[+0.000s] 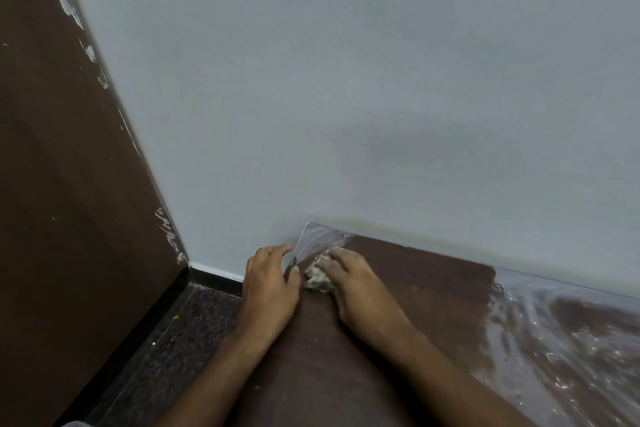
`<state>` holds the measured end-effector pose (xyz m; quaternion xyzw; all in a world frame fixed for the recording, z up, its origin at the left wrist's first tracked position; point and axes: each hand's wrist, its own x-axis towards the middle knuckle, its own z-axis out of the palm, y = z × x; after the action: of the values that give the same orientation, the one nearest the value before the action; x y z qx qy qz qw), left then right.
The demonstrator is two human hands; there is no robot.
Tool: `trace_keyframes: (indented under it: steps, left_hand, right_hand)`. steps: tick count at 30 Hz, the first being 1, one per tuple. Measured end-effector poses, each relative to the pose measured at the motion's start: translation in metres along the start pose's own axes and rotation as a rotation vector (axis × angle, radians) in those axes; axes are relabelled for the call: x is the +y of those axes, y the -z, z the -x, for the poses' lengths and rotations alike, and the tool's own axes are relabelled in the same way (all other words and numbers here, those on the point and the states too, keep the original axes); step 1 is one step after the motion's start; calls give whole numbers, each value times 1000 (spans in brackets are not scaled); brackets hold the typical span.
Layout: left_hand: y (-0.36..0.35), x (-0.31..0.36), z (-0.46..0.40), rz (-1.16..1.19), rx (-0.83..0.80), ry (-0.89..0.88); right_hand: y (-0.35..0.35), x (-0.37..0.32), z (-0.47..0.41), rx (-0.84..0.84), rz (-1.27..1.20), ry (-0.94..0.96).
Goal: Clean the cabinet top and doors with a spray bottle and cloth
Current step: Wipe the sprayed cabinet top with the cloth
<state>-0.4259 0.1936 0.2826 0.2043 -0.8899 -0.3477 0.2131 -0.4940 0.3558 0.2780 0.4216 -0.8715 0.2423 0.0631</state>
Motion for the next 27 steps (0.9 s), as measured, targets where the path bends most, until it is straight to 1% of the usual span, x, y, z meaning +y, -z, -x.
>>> trace_keyframes:
  steps: [1,3,5,6,8,9,11,12,15,16,20,23,25,27]
  left_hand:
    - [1,0,0,30,-10,27]
    - [4,0,1,76,-27,78]
    - [9,0,1,125,-39,134]
    - [11,1,1,149,-38,160]
    - [13,0,0,183,-20,197]
    - [12,-1,-1,185,-11,203]
    - [12,-2,-4,172,-15,204]
    - [12,-2,-5,169,-27,206]
    - [13,-3,-7,168,-56,220]
    - [12,-3,-8,171,-51,223]
    - [5,-4,-14,176,-26,237]
    - [3,-1,-14,187,-16,238]
    - [5,-1,-14,183,-9,236]
    - [8,-2,-15,178,-16,243]
  right_hand:
    - [2,8,-5,-4,25,-27]
    - [5,21,-22,39,41,-183]
    - [5,15,-39,74,51,-334]
    - [1,4,-43,65,48,-343]
    - [-11,-20,-45,9,-21,-258]
    - [-16,-28,-43,-21,-59,-181]
    - [-18,-27,-45,-45,-48,-72]
    - [-18,-19,-50,-30,-31,-73]
    - [-17,-9,-60,14,-10,-176]
    - [-17,-14,-58,8,-13,-164]
    - [-17,-25,-37,-53,-49,40]
    - [-14,-12,-61,-4,111,67]
    - [-14,-8,-85,34,237,47]
    - [-15,-12,-101,19,291,31]
